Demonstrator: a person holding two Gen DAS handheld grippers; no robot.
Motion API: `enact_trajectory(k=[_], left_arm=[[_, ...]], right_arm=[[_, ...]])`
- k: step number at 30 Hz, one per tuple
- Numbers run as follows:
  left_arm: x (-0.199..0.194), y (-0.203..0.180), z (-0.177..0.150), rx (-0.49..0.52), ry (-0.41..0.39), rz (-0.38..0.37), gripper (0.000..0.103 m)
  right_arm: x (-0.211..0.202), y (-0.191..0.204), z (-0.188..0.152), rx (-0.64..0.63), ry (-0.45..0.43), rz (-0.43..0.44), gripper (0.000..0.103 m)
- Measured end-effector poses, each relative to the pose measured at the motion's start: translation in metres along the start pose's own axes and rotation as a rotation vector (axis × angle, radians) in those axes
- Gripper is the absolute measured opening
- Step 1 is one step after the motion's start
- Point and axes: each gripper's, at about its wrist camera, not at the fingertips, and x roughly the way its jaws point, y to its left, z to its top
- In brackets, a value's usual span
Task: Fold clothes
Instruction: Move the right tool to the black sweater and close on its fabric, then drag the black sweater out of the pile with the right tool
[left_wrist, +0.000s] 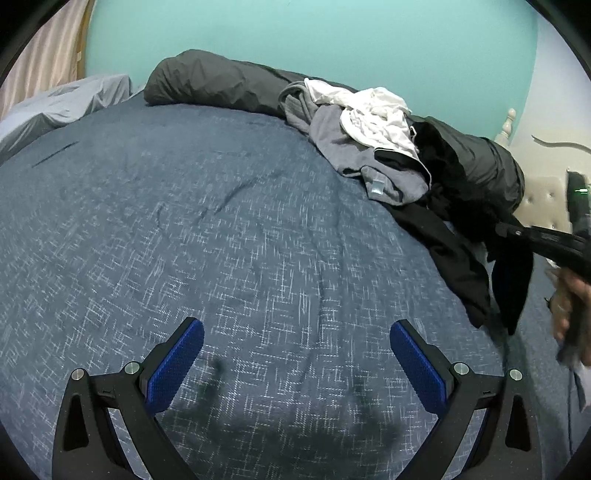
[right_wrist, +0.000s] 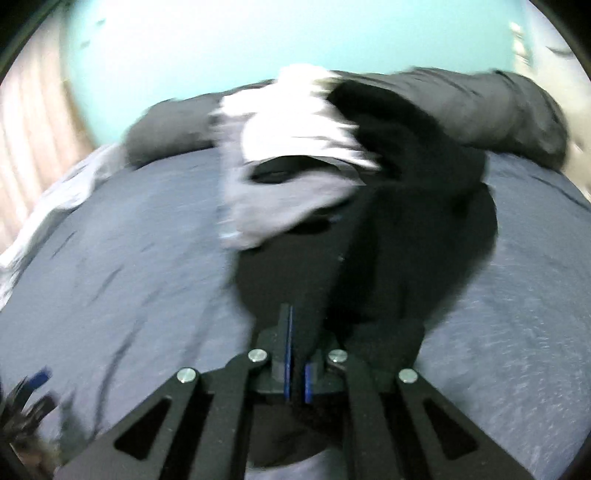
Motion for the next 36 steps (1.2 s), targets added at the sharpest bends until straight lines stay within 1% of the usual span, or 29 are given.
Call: enact_trajectory(k=[1,3,6,8,11,14,15,18,19,20,23,25,26,27,29,31,33,36], left_arm=[[-0.001,0.001,0.001,-0.005,-0.003,-0.001,0.103],[-0.003,0.004,0.002,-0.013,-0.008,-0.002,0.103],[-0.008,0.010,0.005,-0.030,-0.018,-0.004,0.103],[-0.012,0.014,0.006,-0.042,-0.024,-0.006,0.103],[-0.013,0.016,0.008,-0.049,-0.025,-0.010,0.103],[-0.015,0.019,0.009,-0.052,-0.026,-0.011,0.103],[-0.015,0.020,0.010,-0.055,-0.026,-0.013,0.103],[-0.015,0.021,0.011,-0.064,-0.022,-0.019,0.103],[-0.014,0.020,0.011,-0.064,-0.020,-0.020,0.103],[-0.014,0.020,0.012,-0.062,-0.021,-0.020,0.103],[-0.014,0.019,0.011,-0.060,-0.021,-0.016,0.103],[-0.013,0.019,0.011,-0.058,-0.019,-0.013,0.103],[-0.012,0.018,0.011,-0.057,-0.018,-0.012,0.103],[-0.012,0.018,0.010,-0.055,-0.017,-0.010,0.103],[-0.010,0.018,0.010,-0.050,-0.016,-0.007,0.103],[-0.009,0.018,0.009,-0.046,-0.013,-0.006,0.103],[-0.007,0.017,0.009,-0.038,-0.009,-0.002,0.103],[-0.005,0.019,0.009,-0.036,-0.007,0.007,0.103]], right_arm=[[-0.007,0.015,-0.006,-0.003,0.008,0.043,0.004],[-0.018,0.038,-0.019,-0.011,0.027,0.099,0.004],[-0.029,0.068,-0.040,-0.010,0.050,0.182,0.004],[-0.032,0.081,-0.056,-0.009,0.075,0.234,0.004],[-0.027,0.097,-0.076,-0.033,0.139,0.246,0.004],[-0.027,0.092,-0.081,-0.002,0.160,0.226,0.004],[-0.028,0.087,-0.079,0.019,0.160,0.216,0.006],[-0.037,0.058,-0.069,0.102,0.136,0.186,0.008],[-0.042,0.047,-0.065,0.129,0.124,0.184,0.008],[-0.047,0.039,-0.061,0.141,0.103,0.163,0.008],[-0.062,0.014,-0.049,0.172,0.036,0.097,0.024],[-0.059,-0.003,-0.039,0.214,0.011,0.049,0.058],[-0.057,-0.012,-0.034,0.235,-0.002,0.025,0.062],[-0.056,-0.020,-0.029,0.256,-0.014,0.001,0.064],[-0.044,-0.032,-0.016,0.269,-0.011,-0.039,0.064],[-0.028,-0.038,0.000,0.258,-0.014,-0.080,0.065],[-0.006,-0.041,0.016,0.243,0.009,-0.126,0.067],[0.025,-0.042,0.035,0.217,0.042,-0.171,0.068]])
